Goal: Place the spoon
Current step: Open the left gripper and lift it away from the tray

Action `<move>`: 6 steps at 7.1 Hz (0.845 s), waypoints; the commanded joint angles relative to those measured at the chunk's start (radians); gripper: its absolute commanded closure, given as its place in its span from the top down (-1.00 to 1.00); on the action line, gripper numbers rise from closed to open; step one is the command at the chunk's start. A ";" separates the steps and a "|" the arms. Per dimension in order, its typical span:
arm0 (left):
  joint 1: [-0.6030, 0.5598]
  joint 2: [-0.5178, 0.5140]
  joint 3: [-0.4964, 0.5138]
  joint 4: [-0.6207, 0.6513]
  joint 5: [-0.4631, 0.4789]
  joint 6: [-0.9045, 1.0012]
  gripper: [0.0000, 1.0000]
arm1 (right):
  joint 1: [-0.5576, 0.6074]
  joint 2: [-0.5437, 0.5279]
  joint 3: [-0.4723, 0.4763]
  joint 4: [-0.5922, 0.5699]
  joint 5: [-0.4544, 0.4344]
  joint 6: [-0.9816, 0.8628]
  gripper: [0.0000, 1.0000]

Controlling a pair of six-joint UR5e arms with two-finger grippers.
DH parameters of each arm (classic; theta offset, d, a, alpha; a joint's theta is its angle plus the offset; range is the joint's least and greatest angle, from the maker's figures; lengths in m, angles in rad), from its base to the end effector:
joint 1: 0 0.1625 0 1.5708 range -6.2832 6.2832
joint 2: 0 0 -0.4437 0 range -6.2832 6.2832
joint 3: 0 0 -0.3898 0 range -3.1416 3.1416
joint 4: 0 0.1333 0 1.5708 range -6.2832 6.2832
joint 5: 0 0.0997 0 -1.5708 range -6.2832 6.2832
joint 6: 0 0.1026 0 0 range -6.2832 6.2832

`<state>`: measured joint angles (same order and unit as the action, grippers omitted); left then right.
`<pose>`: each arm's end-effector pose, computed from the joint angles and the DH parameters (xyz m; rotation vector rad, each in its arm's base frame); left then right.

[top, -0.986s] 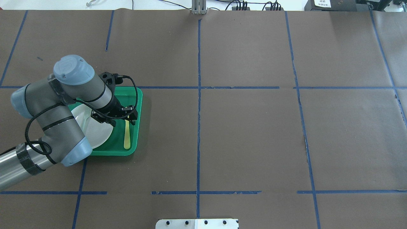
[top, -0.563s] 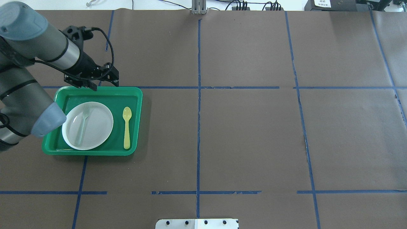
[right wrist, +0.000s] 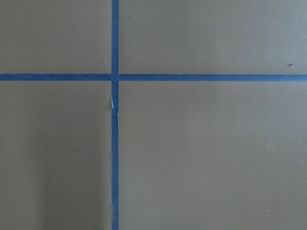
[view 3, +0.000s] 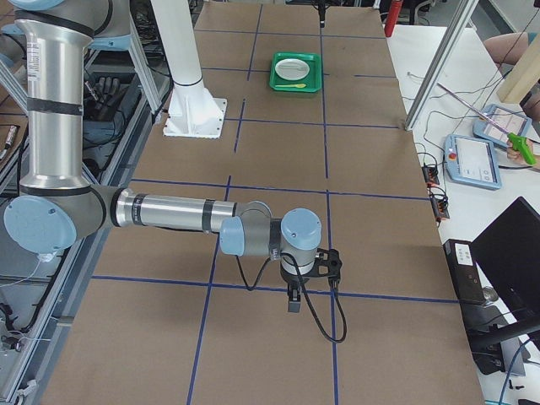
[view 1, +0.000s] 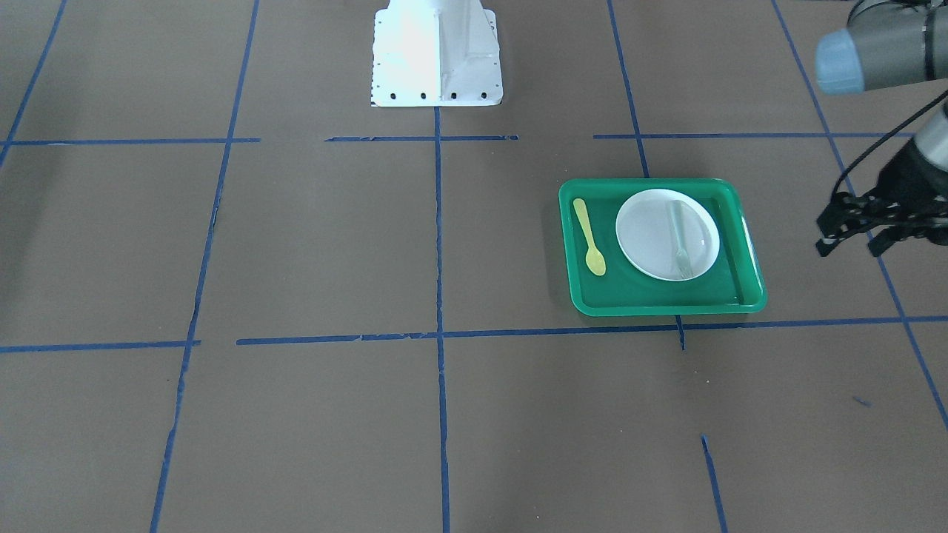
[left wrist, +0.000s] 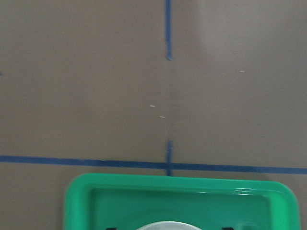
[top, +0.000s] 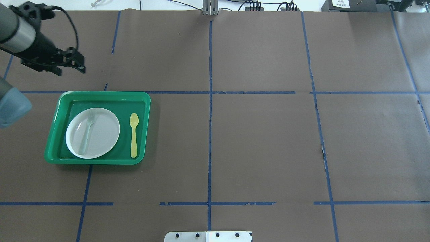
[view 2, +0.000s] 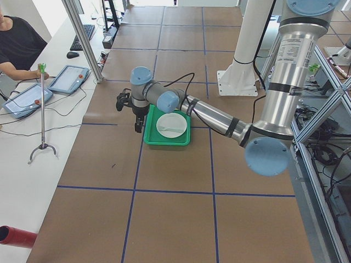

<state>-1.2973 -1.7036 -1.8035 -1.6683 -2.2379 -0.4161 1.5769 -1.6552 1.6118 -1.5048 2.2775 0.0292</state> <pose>0.0808 -0.5465 0.4906 0.1978 0.7662 0.0193 0.0694 -0.4530 0.6973 0.0135 -0.7069 0.0258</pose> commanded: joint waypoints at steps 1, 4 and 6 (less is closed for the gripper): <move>-0.216 0.076 0.074 0.060 -0.025 0.372 0.58 | 0.000 0.000 0.000 0.000 0.000 0.000 1.00; -0.376 0.076 0.197 0.088 -0.023 0.568 0.58 | 0.000 -0.001 -0.001 0.000 0.000 0.000 1.00; -0.376 0.079 0.197 0.090 -0.023 0.568 0.58 | 0.000 -0.001 0.000 0.000 0.000 0.000 1.00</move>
<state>-1.6668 -1.6265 -1.6123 -1.5798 -2.2609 0.1433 1.5769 -1.6558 1.6118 -1.5048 2.2779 0.0292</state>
